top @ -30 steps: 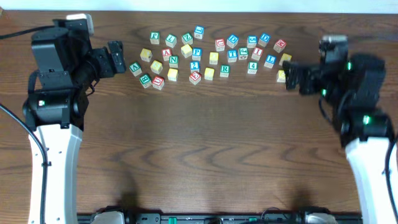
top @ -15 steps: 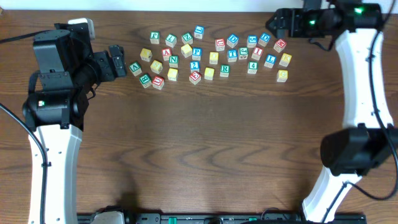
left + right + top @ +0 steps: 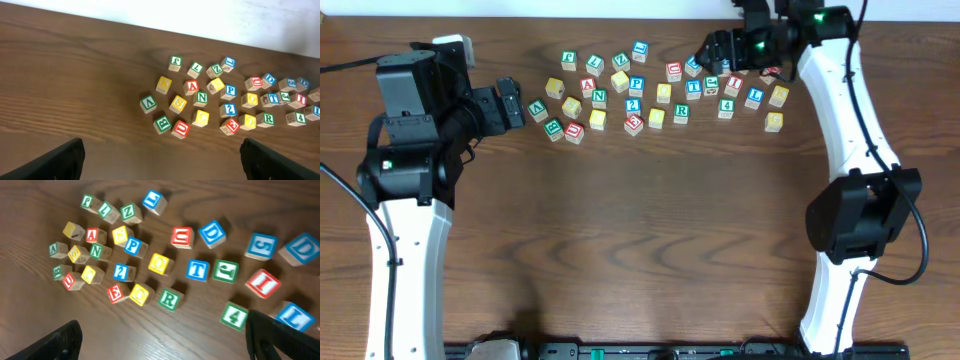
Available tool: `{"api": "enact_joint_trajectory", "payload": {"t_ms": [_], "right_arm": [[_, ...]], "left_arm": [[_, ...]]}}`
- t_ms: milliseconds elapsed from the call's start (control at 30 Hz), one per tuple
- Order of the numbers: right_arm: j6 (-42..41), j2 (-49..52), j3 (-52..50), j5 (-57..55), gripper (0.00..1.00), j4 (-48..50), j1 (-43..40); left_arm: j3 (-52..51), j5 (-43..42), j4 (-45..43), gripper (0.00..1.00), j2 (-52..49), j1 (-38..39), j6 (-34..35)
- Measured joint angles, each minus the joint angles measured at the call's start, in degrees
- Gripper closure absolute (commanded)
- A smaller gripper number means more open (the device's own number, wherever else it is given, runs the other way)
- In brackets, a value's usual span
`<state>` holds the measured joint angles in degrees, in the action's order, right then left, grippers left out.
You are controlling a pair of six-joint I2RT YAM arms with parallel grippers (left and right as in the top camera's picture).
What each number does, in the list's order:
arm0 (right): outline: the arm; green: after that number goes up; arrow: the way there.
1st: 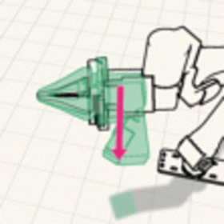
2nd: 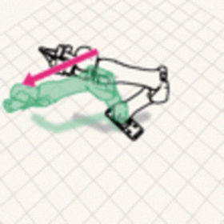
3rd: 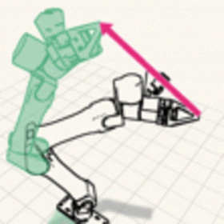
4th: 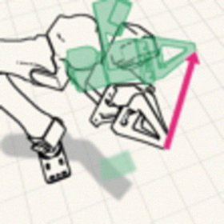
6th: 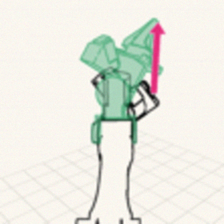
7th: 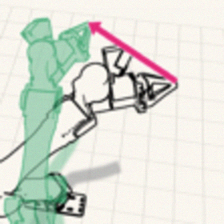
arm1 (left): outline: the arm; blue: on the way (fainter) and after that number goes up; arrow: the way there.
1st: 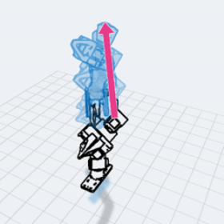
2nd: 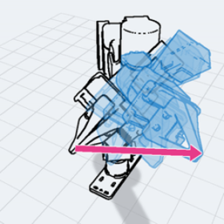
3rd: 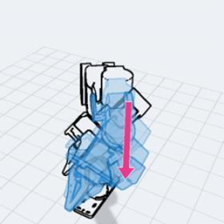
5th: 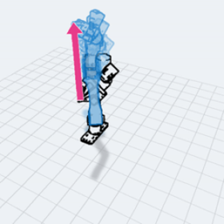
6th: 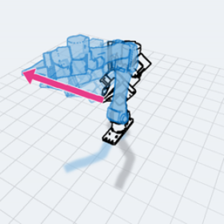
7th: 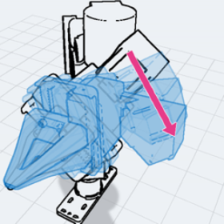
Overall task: Spell out CORL
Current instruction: 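Raise the left arm and move its gripper over the block cluster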
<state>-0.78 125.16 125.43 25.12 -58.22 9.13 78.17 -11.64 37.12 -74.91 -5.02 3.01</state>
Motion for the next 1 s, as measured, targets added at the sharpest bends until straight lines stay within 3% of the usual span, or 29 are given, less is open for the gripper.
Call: {"api": "enact_joint_trajectory", "payload": {"t_ms": [167, 500, 800, 1000], "right_arm": [[-4.5, 0.07, 0.09, -8.46, 0.08, 0.7, 6.01], [-17.51, 2.4, 0.33, -22.08, 0.4, 3.19, 17.27], [-22.95, 6.69, 0.35, -25.79, 0.43, 2.8, 19.12], [-24.44, 6.69, 0.42, -25.94, 0.38, 2.56, 18.82]], "left_arm": [[0.0, 0.0, 0.0, 0.02, -0.76, 0.0, 0.0], [0.0, -0.02, 1.53, 0.02, -0.85, 0.0, 0.0], [0.0, 0.0, 4.42, 0.02, -1.07, 0.0, 0.0], [0.0, 0.02, 1.31, 0.03, -5.07, 0.5, 1.62]]}}
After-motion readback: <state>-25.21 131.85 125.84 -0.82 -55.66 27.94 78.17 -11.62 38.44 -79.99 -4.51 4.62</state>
